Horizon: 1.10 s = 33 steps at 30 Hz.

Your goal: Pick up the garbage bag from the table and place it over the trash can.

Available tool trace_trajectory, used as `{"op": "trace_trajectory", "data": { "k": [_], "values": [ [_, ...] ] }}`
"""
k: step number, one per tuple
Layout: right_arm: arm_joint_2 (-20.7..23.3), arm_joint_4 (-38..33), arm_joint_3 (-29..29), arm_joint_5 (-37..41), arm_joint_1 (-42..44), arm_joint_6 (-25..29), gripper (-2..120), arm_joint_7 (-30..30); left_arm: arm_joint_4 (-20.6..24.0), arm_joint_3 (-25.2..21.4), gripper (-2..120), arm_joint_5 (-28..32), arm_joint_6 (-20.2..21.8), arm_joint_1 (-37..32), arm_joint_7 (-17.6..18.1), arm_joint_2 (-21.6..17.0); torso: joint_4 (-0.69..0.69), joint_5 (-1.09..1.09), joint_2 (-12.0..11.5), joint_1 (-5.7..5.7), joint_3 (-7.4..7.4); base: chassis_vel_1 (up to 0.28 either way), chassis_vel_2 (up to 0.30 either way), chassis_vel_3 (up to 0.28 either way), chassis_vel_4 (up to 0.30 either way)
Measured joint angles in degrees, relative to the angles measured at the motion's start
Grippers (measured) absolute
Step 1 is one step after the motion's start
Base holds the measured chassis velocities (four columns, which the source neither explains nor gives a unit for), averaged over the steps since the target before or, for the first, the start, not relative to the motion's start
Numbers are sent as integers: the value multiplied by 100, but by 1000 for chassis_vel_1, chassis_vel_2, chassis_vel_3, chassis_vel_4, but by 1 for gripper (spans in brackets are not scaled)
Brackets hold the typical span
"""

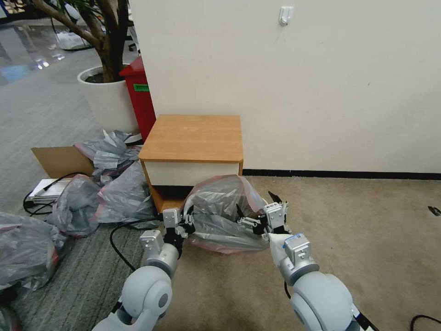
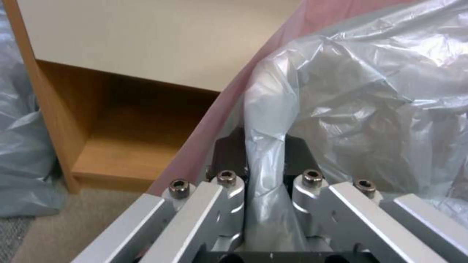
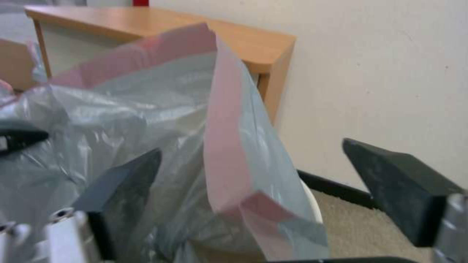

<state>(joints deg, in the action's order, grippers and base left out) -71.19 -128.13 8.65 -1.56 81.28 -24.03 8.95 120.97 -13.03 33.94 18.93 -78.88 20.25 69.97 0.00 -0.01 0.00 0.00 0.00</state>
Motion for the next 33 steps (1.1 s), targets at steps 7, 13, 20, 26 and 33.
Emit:
{"op": "trace_trajectory", "data": {
  "k": [7,13,20,26,33],
  "values": [
    [-2,86,31,-228,54,37,75,47,0,21,8,115,40,48,27,2,0,0,0,0,0,0,0,0,0],
    [-1,263,136,-658,23,260,51,40,-22,64,8,156,49,92,30,10,0,0,0,0,0,0,0,0,0],
    [22,416,222,-860,24,678,25,36,-70,104,8,192,59,153,29,15,0,1,0,0,0,0,0,0,0],
    [41,496,243,-863,15,834,8,36,-80,115,8,249,66,178,26,21,0,1,0,0,0,0,0,0,0],
    [45,507,311,-829,-13,1159,0,39,-85,106,8,287,106,142,6,12,0,1,0,0,0,0,0,0,0]
  ]
}}
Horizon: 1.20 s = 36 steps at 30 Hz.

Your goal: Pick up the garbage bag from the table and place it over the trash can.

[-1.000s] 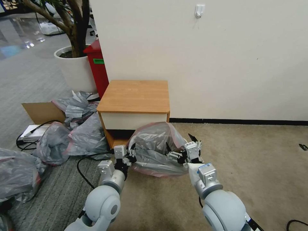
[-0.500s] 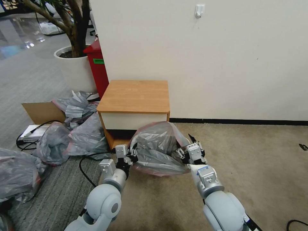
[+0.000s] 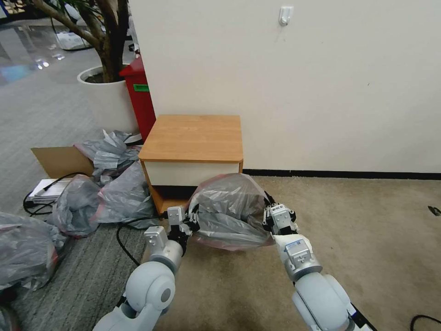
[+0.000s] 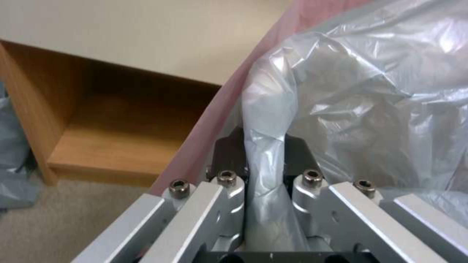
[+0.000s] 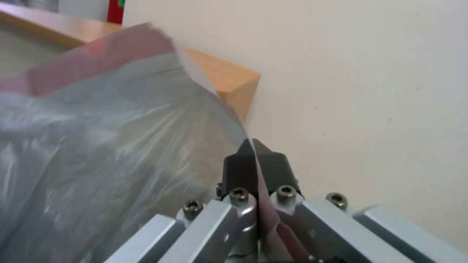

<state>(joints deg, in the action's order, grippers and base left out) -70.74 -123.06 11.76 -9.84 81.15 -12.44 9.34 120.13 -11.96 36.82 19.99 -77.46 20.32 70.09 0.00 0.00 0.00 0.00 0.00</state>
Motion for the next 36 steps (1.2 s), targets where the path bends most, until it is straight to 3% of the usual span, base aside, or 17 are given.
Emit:
{"op": "trace_trajectory", "data": {
  "k": [5,11,14,16,20,21,24,29,36],
  "values": [
    [70,-37,72,154,-87,-34,0,3,45,1,8,3,51,-91,-40,-16,0,0,0,0,0,0,0,0,0],
    [377,-159,208,1147,-286,-800,0,137,158,-24,8,-13,79,-268,-241,-53,0,0,0,0,0,0,0,0,0],
    [669,-293,283,2180,-337,-1424,0,461,185,-95,8,-20,79,-328,-321,-55,0,1,0,0,0,0,0,0,0],
    [733,-333,305,2441,-344,-1548,0,547,193,-116,8,-20,79,-343,-351,-54,0,0,0,0,0,0,0,0,0],
    [1068,-596,485,4096,-377,-2154,0,1090,200,-235,8,-21,68,-424,-523,-39,0,0,0,0,0,0,0,0,0],
    [1068,-596,485,4096,-377,-2154,0,1090,200,-235,8,-21,68,-424,-523,-39,0,0,0,0,0,0,0,0,0],
    [1204,-677,668,5244,-420,-2478,0,1377,214,-310,8,-20,59,-486,-731,-32,-1,0,0,0,0,0,0,0,0],
    [1278,-629,827,6277,-661,-2747,0,1657,229,-360,8,-38,58,-583,-1017,-25,1,0,0,0,0,0,0,0,0],
    [1364,-588,943,6977,-626,-2826,0,1857,230,-459,8,155,42,-573,-1090,-18,1,0,0,0,0,0,0,0,0]
  ]
}}
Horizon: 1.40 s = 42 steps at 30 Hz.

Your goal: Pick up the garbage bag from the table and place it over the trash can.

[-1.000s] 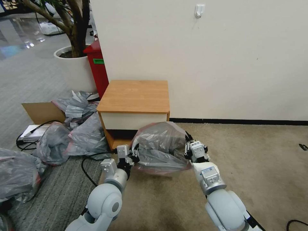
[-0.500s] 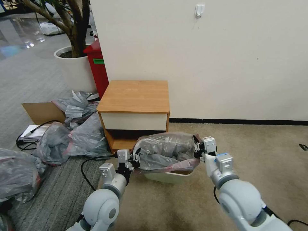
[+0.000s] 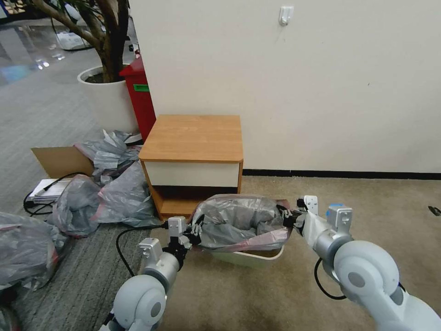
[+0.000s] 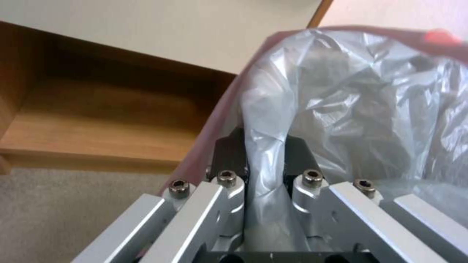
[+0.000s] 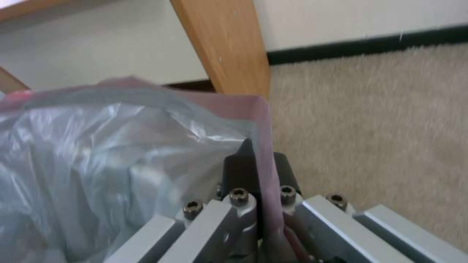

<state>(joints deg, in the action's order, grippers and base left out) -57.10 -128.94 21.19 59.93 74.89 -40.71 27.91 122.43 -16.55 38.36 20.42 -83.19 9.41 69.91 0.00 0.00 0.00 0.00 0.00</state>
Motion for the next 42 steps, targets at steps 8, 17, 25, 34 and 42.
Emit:
{"op": "trace_trajectory", "data": {
  "k": [8,17,25,34,42],
  "values": [
    [78,-51,158,865,78,0,0,319,-50,-112,8,255,-3,33,-84,-10,0,0,0,0,0,0,0,0,0],
    [48,-220,445,1839,314,24,0,646,-162,-242,8,960,19,138,-117,30,0,-1,0,0,0,0,0,0,0],
    [-589,-314,157,1046,582,1125,0,603,-290,-312,8,1895,139,265,261,99,0,0,0,0,0,0,0,0,0],
    [-1270,-414,-37,-125,1049,1680,0,481,-299,-254,8,2241,162,332,431,137,0,-1,0,0,0,0,0,0,0],
    [-2015,-274,-219,-1192,1366,2606,0,350,-298,-153,8,2233,160,347,459,161,0,0,0,0,0,0,0,0,0]
  ]
}}
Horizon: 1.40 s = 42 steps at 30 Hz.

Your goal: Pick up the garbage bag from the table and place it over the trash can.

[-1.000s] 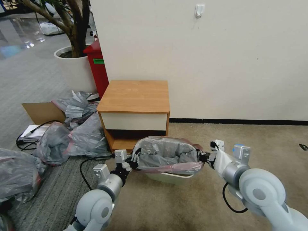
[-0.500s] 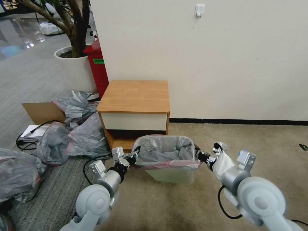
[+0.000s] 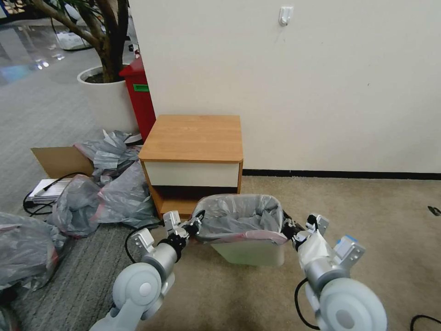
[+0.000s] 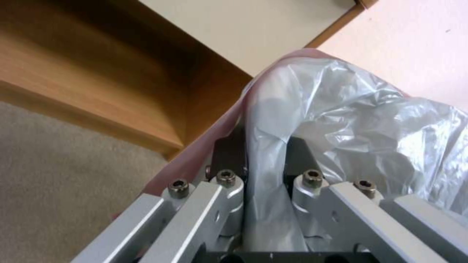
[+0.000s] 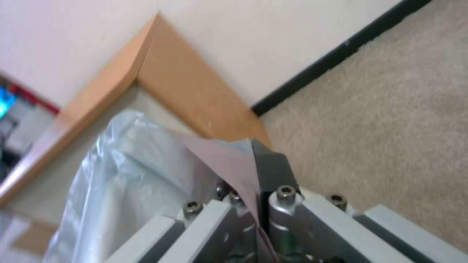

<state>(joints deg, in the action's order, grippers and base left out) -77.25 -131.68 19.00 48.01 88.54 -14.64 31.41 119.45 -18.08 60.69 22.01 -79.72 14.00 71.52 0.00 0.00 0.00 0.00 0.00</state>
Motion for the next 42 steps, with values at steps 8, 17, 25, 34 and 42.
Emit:
{"op": "trace_trajectory", "data": {
  "k": [8,17,25,34,42],
  "values": [
    [-392,200,117,303,-152,587,0,39,18,77,8,-12,-5,-1,-24,30,0,0,0,0,0,0,0,0,0],
    [-482,233,136,340,-40,593,0,70,-6,89,8,113,-22,131,-22,42,0,0,0,0,0,0,0,0,0],
    [-436,345,168,132,-40,630,0,-17,98,8,8,507,0,130,-13,8,0,0,0,0,0,0,0,0,0],
    [-435,495,90,-737,56,713,0,-496,107,-189,8,935,7,246,-12,-69,0,0,0,0,0,0,0,0,0],
    [-301,593,103,-1618,252,905,0,-857,57,-247,8,1132,6,279,-15,-56,0,0,0,0,0,0,0,0,0]
  ]
}}
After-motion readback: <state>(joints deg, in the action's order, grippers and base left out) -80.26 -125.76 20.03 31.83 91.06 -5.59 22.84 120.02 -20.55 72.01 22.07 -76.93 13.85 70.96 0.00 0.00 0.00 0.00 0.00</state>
